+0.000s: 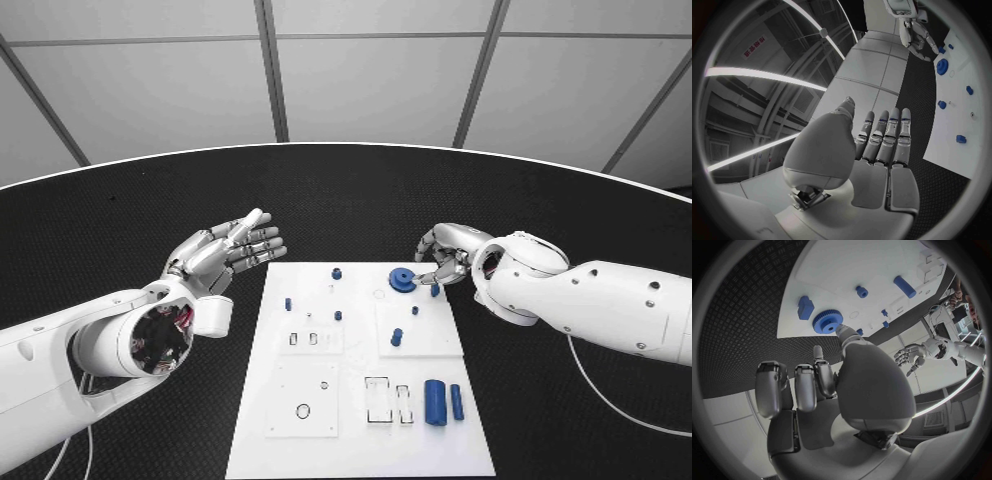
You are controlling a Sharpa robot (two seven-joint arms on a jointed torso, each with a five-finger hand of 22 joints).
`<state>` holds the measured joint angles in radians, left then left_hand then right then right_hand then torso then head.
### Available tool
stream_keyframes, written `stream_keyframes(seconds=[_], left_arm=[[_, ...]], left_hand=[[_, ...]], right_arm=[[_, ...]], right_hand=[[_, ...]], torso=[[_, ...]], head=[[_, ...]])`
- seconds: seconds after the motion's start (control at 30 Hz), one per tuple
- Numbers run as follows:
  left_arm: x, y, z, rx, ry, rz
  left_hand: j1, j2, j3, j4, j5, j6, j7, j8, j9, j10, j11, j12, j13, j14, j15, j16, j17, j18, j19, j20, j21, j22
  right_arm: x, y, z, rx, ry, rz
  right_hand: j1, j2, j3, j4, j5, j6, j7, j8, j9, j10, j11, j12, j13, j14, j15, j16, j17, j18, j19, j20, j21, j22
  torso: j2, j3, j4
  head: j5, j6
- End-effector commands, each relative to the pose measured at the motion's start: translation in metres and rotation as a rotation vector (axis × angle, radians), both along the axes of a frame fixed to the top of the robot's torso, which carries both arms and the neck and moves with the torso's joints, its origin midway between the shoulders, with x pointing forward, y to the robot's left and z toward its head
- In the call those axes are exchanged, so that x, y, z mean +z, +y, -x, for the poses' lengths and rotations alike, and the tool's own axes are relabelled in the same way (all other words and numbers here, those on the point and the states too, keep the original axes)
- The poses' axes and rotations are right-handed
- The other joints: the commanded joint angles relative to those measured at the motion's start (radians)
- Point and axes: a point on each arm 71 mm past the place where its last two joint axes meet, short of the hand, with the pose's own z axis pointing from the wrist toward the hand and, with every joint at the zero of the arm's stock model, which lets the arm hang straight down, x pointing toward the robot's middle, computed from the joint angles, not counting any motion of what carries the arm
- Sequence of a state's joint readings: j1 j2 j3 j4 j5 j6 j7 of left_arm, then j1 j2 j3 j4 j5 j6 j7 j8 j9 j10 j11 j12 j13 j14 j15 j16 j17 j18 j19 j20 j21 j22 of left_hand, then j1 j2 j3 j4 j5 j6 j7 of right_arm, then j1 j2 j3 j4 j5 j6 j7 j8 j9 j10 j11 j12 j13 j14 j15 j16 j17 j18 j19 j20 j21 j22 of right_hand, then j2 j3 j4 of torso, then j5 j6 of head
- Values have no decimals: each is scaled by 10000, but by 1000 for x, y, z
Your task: Assemble the parts on the task board
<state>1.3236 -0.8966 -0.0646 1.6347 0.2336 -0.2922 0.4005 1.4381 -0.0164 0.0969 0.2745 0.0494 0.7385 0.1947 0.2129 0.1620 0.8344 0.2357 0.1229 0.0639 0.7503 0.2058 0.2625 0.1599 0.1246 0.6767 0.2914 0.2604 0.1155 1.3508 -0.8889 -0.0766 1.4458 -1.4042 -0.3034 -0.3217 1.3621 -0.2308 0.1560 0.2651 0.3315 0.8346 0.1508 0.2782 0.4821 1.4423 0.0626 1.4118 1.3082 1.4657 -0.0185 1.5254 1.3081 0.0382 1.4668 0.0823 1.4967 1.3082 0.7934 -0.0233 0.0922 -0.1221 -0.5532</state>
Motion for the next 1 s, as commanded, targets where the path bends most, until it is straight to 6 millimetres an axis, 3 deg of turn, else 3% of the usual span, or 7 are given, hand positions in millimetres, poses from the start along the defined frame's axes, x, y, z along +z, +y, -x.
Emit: stream_keyframes(seconds=[0.03, 0.23, 1.0], left_arm=[[0, 0, 0, -6, 2, 2], [0, 0, 0, -4, 5, 0], [1, 1, 3, -41, -20, -46]], left_hand=[[94, 22, 38, 22, 7, 38, 875, 0, 9, 21, 5, -55, 3, -15, -22, -46, -8, 176, 56, -7, 10, -14], [94, 22, 38, 22, 7, 38, 875, 0, 9, 21, 5, -55, 3, -15, -22, -46, -8, 176, 56, -7, 10, -14], [114, 19, 42, 16, 7, -4, 876, -17, -2, 29, 2, -78, 1, 4, -29, -45, -6, 175, 61, -8, 6, -25]], right_arm=[[-1, 1, -1, 0, 55, -2], [-1, 9, -3, 144, 99, -28], [-6, 19, -11, 322, 266, 105]], right_hand=[[141, 13, -132, 93, 75, -95, -9, 62, 15, 103, 23, 84, 1167, 859, 78, 91, 1590, -155, 627, 85, 66, 1737], [264, 51, -268, 200, 123, -156, 13, 90, 16, 212, 46, 255, 1332, 900, 103, 179, 1821, -198, 702, 110, 197, 1911], [436, 158, -320, 219, 344, -149, 28, 158, 22, 313, 64, 416, 1487, 933, 127, 251, 2013, -240, 777, 140, 327, 2084]], torso=[[12, -12, 2], [22, -19, 37], [20, -16, 19]], head=[[-30, -9], [-45, -57], [42, -124]])
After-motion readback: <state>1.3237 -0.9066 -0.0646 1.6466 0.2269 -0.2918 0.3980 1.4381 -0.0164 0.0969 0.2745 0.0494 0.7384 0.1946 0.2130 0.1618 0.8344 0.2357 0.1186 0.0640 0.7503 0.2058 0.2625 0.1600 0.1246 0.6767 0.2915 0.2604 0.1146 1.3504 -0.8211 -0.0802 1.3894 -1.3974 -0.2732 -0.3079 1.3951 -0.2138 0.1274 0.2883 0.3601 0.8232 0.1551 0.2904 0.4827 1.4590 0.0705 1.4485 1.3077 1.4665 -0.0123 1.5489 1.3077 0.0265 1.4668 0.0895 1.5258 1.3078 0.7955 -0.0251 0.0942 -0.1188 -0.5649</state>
